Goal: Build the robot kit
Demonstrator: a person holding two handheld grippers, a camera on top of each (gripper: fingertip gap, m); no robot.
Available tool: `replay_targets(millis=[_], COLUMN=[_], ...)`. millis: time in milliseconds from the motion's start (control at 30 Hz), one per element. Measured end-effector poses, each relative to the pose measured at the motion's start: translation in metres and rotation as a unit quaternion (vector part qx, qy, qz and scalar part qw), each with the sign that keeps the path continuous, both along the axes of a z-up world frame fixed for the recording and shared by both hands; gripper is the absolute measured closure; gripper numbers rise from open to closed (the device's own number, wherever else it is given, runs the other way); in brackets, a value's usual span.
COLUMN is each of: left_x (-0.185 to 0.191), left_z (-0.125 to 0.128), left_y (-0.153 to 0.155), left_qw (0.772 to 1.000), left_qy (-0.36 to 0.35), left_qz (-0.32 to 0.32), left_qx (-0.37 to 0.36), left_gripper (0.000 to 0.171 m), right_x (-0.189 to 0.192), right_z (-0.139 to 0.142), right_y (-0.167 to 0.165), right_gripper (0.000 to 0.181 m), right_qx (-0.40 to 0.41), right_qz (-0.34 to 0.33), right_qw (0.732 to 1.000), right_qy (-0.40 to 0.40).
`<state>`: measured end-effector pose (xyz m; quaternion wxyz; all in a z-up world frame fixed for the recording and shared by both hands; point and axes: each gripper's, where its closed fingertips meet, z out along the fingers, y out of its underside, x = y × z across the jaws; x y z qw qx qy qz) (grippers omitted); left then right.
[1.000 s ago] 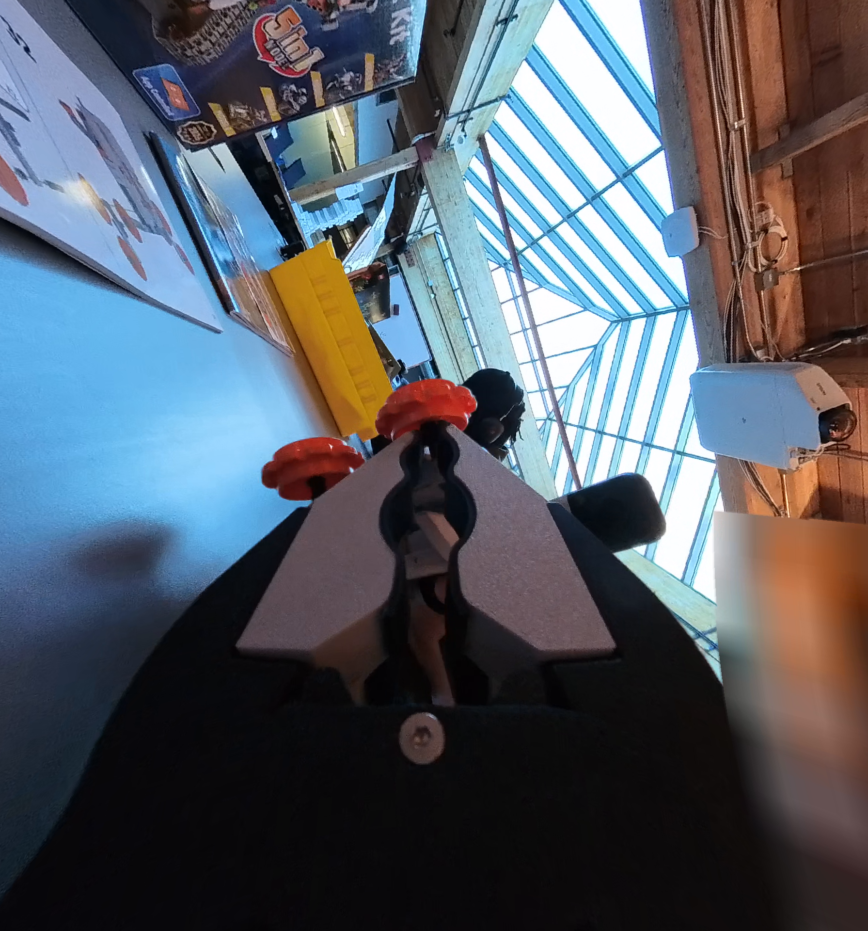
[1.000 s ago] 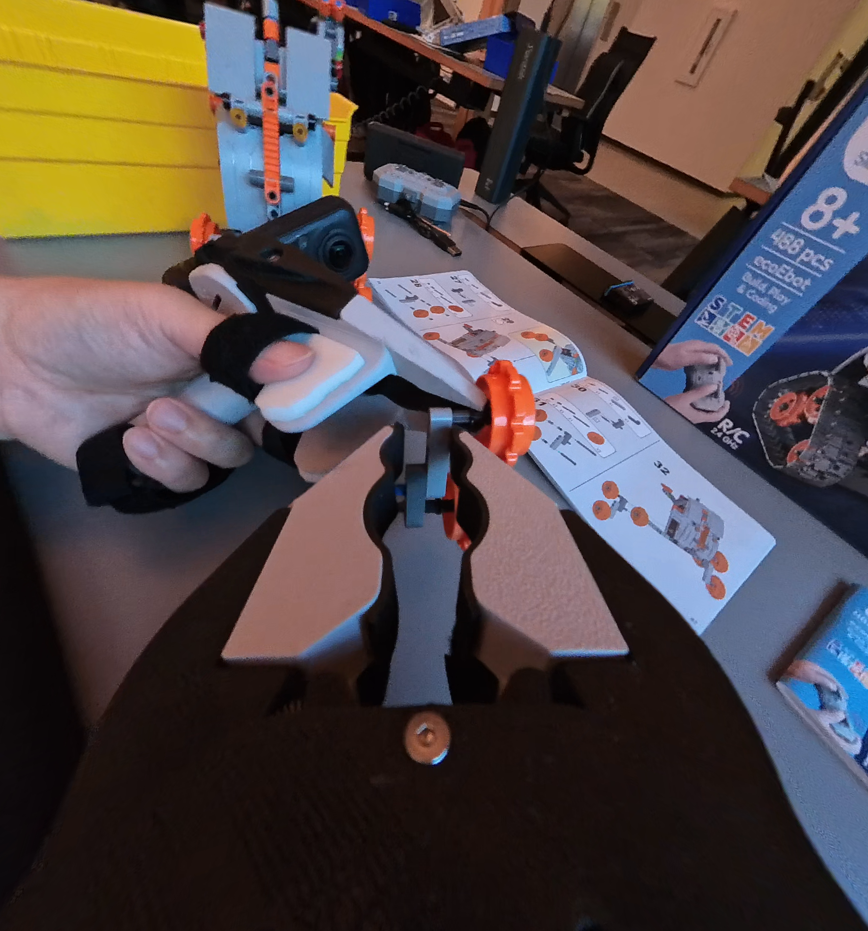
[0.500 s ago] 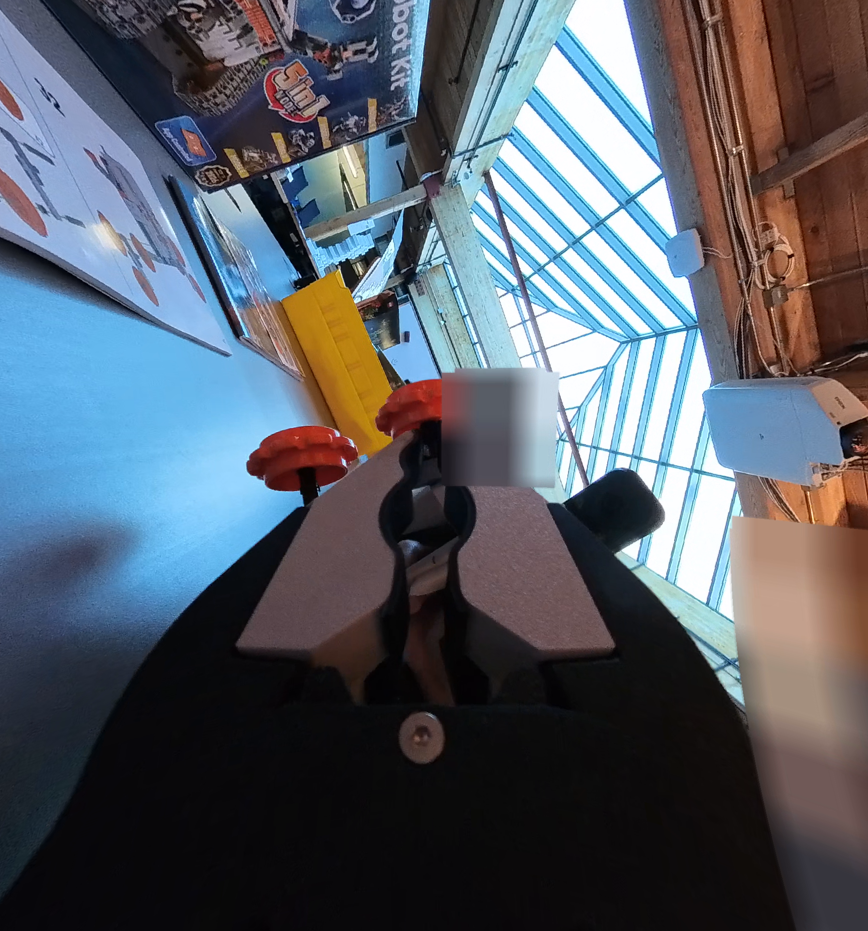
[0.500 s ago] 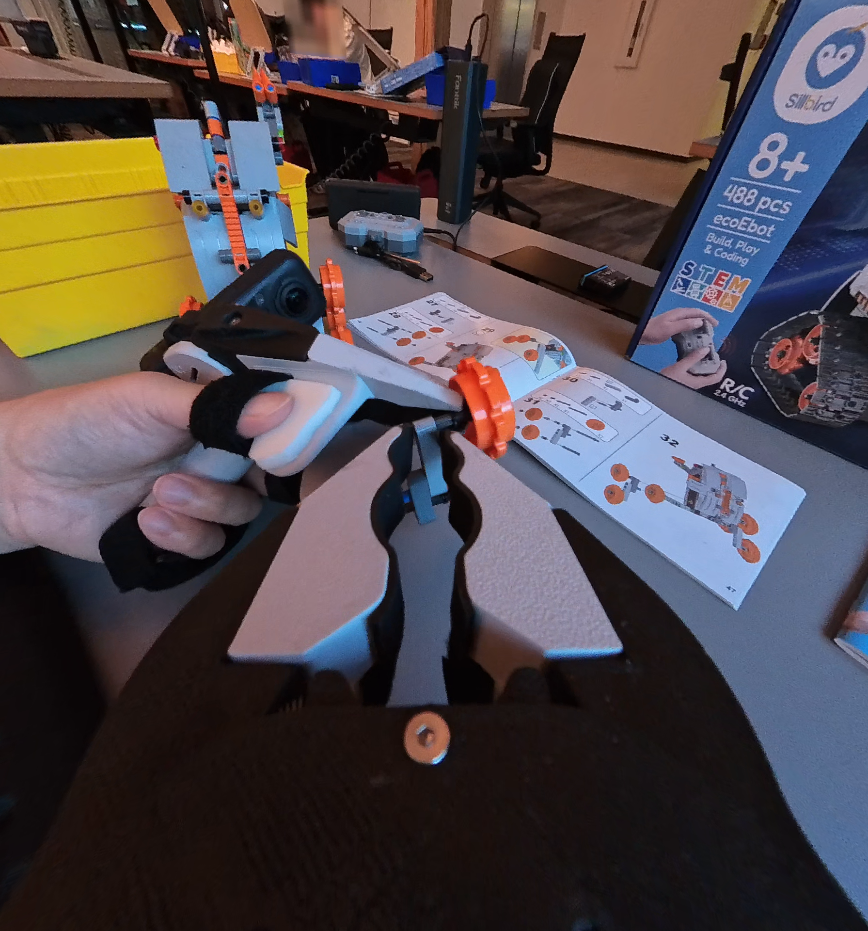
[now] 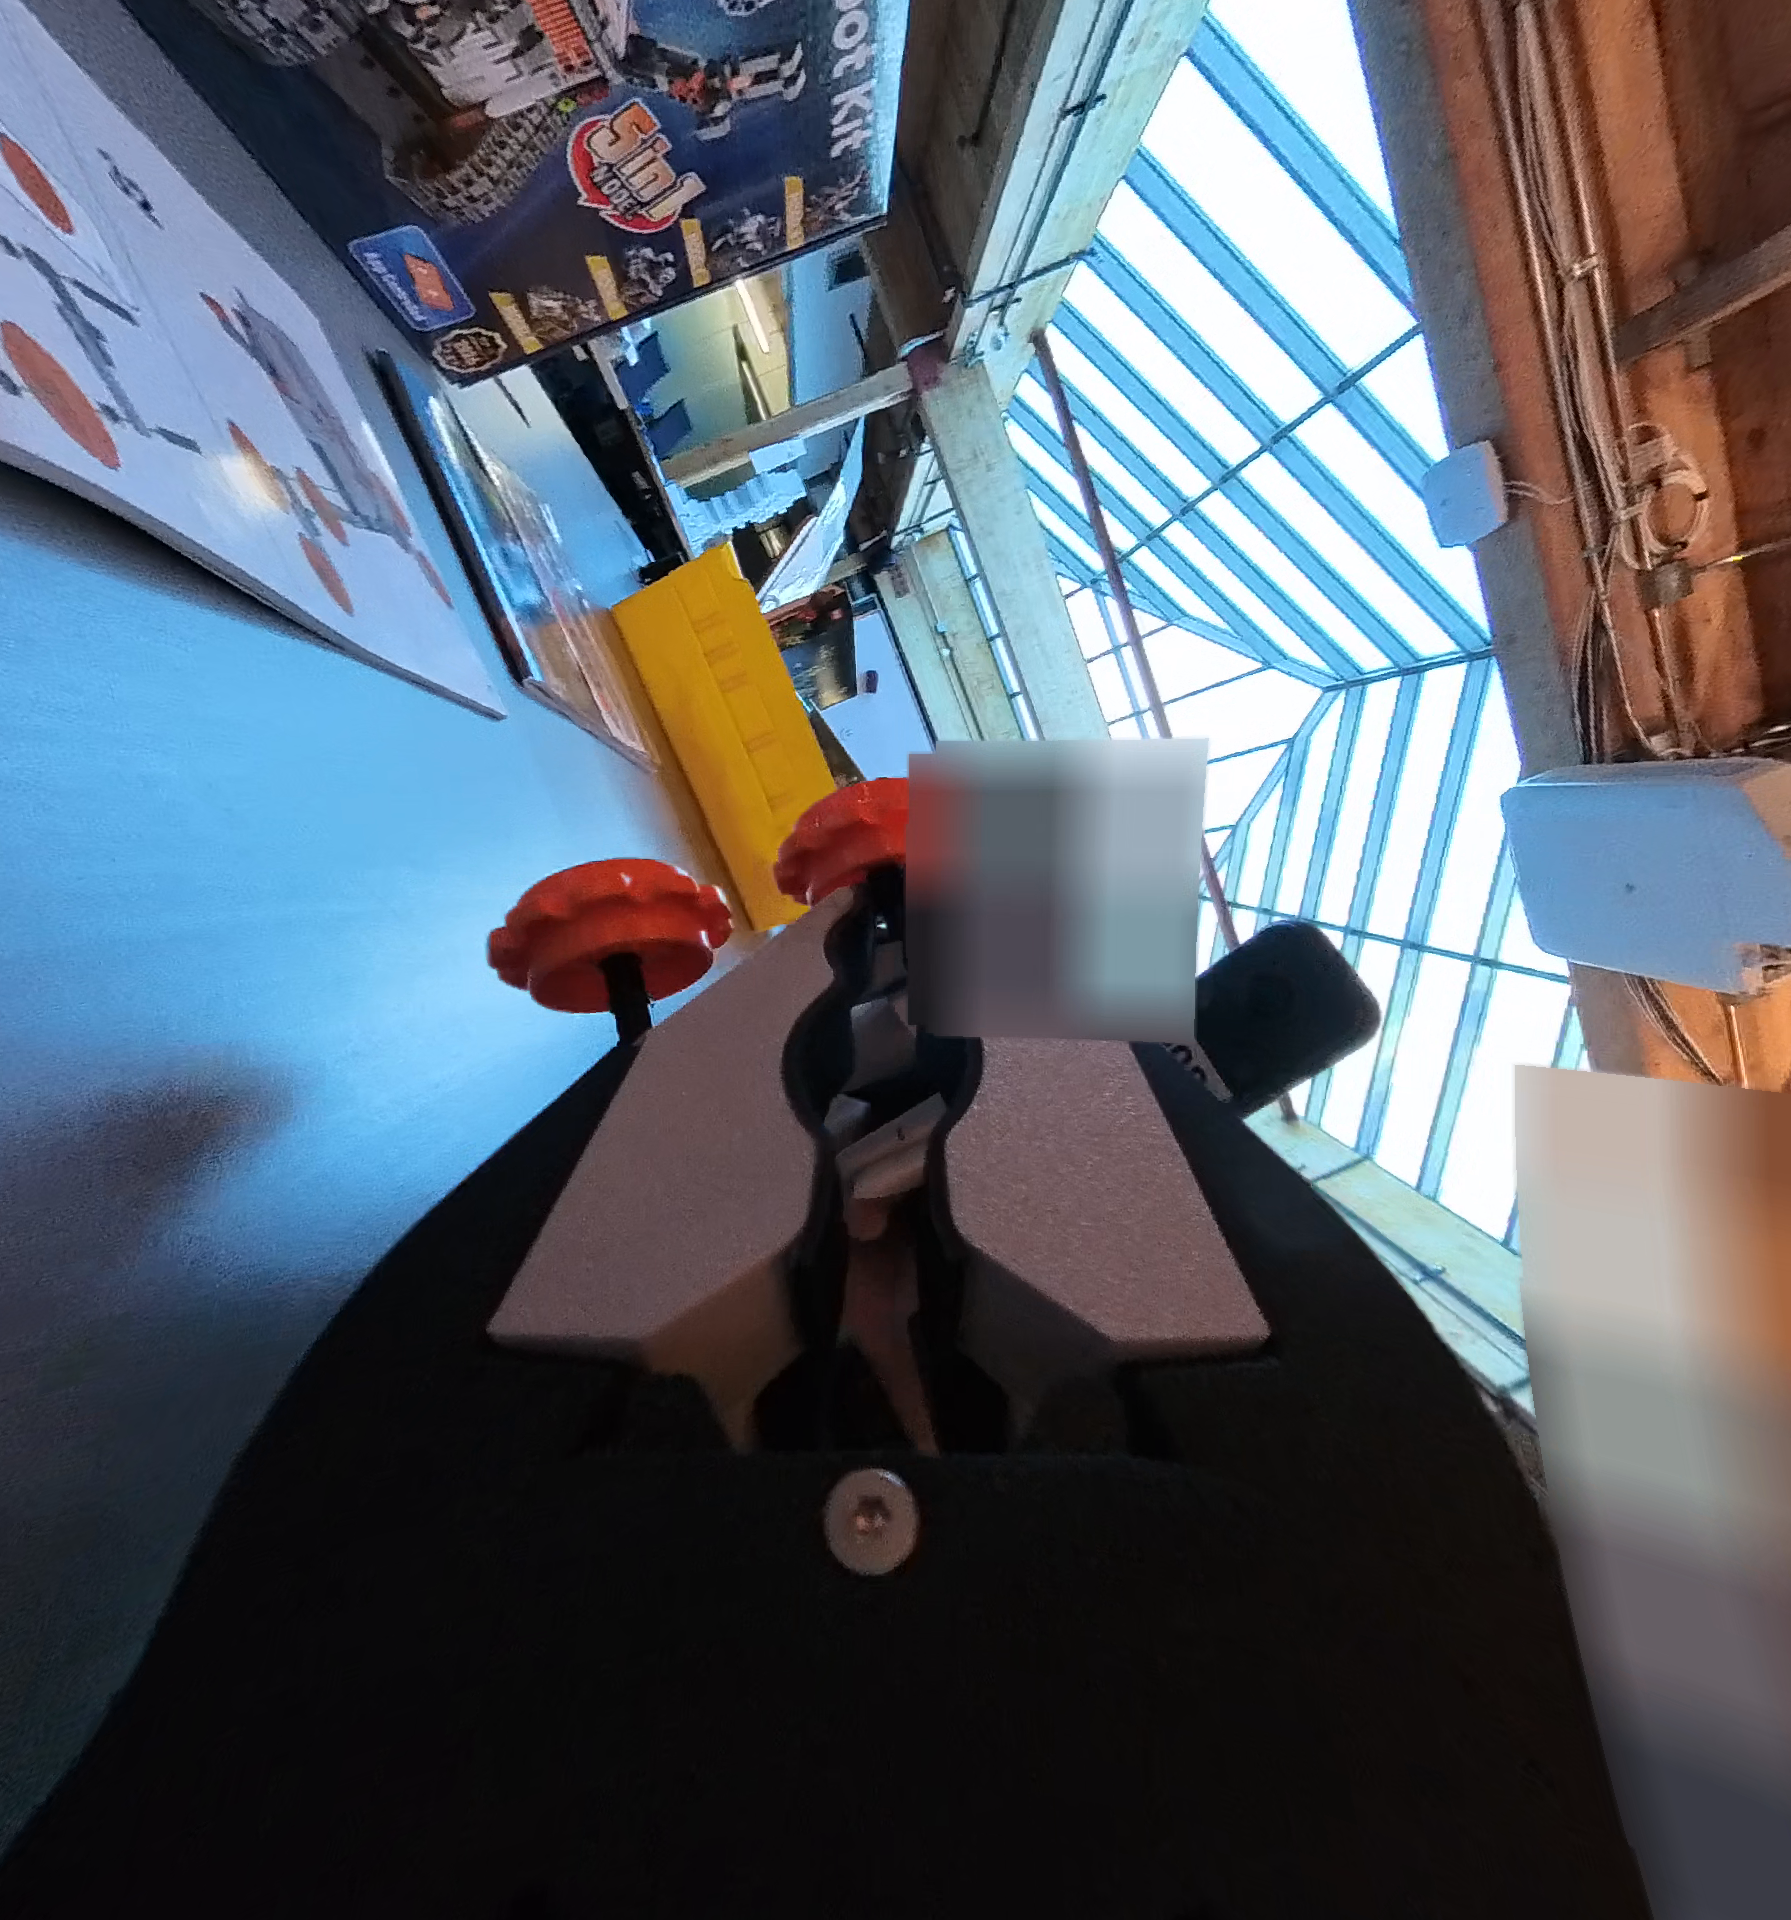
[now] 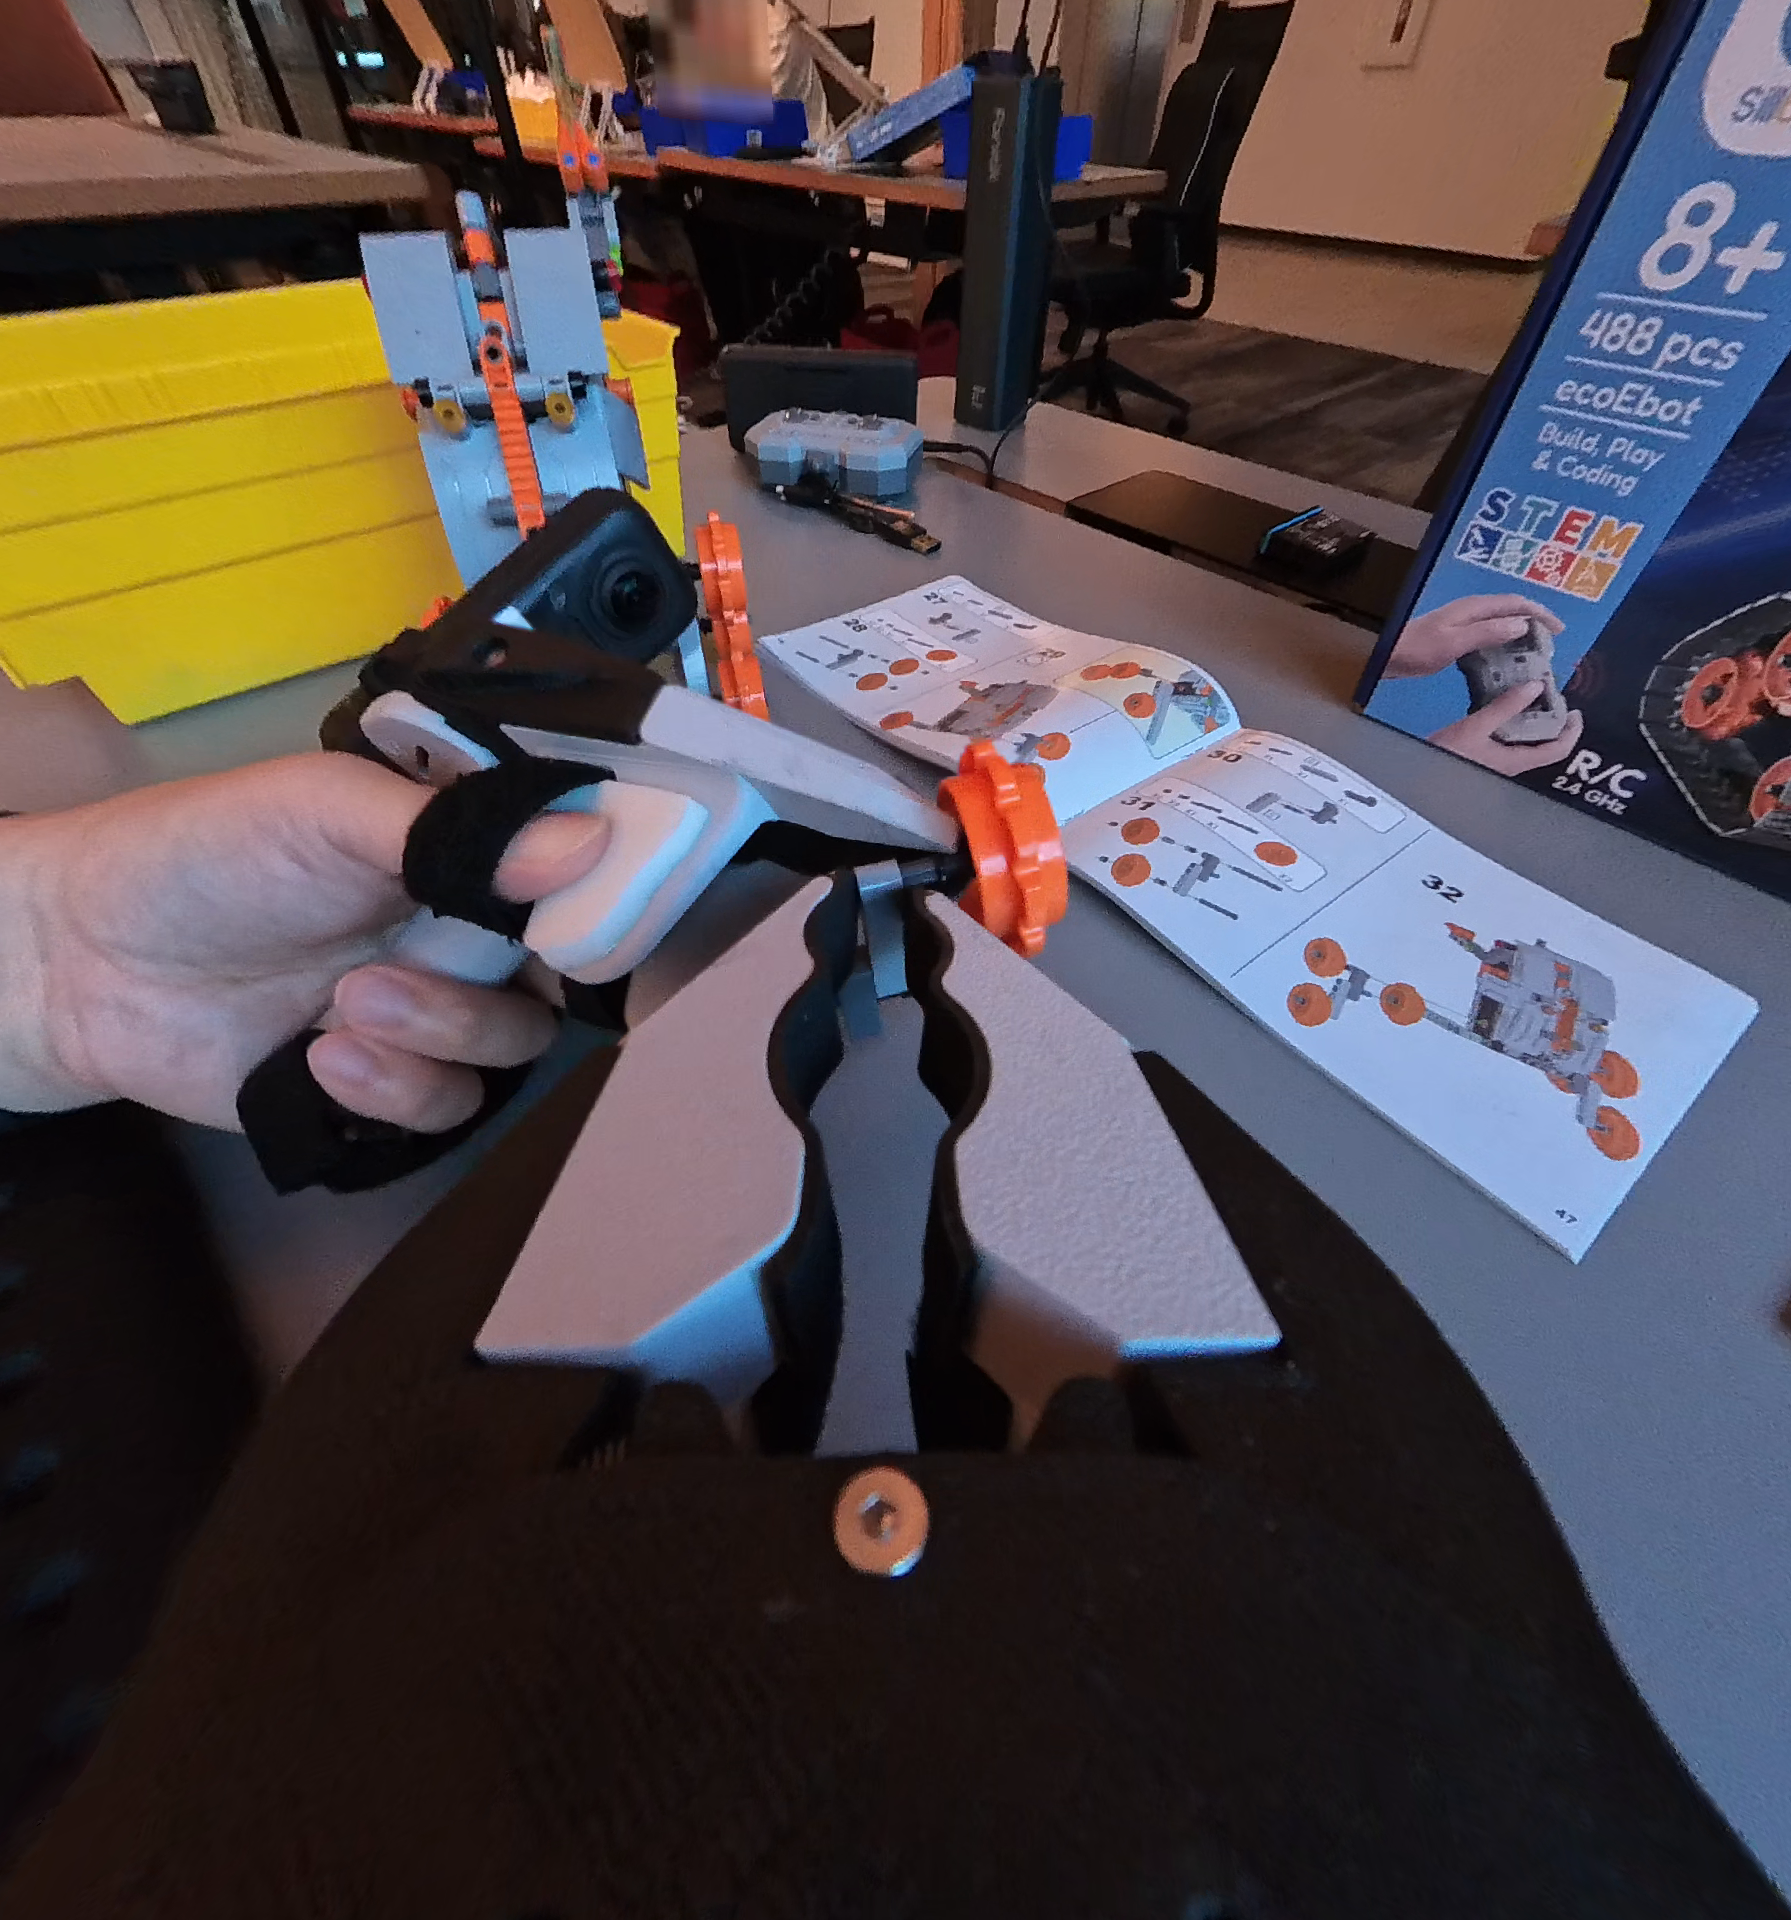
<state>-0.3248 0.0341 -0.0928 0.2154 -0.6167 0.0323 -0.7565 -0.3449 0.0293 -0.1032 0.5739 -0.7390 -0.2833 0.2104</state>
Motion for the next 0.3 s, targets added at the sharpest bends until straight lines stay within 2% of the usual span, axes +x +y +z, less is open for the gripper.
replay_targets(millis=[133,300], left_x=[0.0000,0.0009], left_z=[-0.0043,-0.0074], left_y=[-0.0003,-0.0003], left_qw=[1.000,1.000], left_qy=[0.005,0.019], left_qz=[-0.005,-0.003], left_qx=[-0.013,-0.013], left_gripper=[0.169,0.169], right_x=[0.0000,0.0011], right_z=[-0.0042,-0.0074], right_y=[0.0004,0.0008], right_gripper=[0.174,0.174], right_qx=[0.021,0.027], right_qz=[-0.001,0.000], right_qw=[0.999,0.997], right_qy=[-0.049,-0.072])
